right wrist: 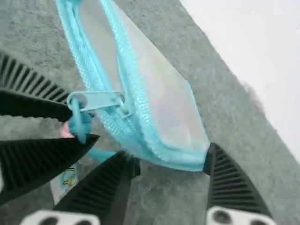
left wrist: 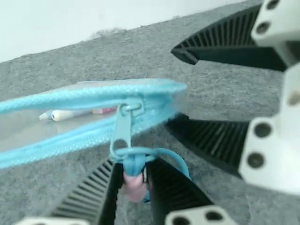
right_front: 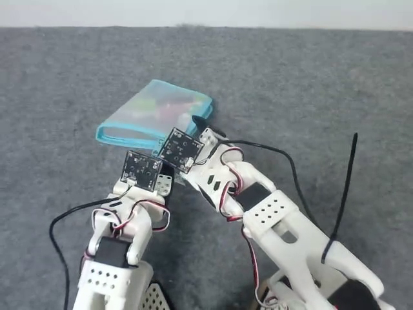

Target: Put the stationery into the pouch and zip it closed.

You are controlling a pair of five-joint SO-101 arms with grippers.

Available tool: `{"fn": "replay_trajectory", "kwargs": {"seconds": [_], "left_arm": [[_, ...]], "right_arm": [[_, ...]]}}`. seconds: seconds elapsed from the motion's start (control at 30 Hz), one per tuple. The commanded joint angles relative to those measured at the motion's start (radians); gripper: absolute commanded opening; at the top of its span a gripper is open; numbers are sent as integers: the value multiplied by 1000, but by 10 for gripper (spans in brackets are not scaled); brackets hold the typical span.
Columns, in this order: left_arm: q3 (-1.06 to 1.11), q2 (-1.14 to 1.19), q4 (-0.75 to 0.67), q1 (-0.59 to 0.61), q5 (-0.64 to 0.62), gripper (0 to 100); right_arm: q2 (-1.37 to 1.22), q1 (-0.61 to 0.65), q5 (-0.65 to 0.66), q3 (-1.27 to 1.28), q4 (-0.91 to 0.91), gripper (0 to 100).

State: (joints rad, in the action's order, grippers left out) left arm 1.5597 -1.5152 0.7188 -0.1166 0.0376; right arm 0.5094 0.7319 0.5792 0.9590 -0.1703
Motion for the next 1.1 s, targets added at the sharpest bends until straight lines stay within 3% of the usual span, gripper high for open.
{"fn": "replay_trajectory", "kwargs": {"seconds": [0.0,0.07,0.23,0.37,0.53,0.9,1.07], "left_arm": [[-65,21,6,0,5,9],[-65,21,6,0,5,9],[-65,21,6,0,5,9],[-65,21,6,0,5,9],[-65,21,6,6,2,9],[-71,15,26,6,2,9],[-71,15,26,6,2,9]], "right_arm": [[38,51,77,-6,39,79],[38,56,86,-5,73,4],[38,53,83,0,81,9],[36,22,78,-17,-47,7],[36,-94,-60,-77,-251,7],[-58,-346,-34,-66,-282,6],[-15,-231,-26,-66,-291,8]]}}
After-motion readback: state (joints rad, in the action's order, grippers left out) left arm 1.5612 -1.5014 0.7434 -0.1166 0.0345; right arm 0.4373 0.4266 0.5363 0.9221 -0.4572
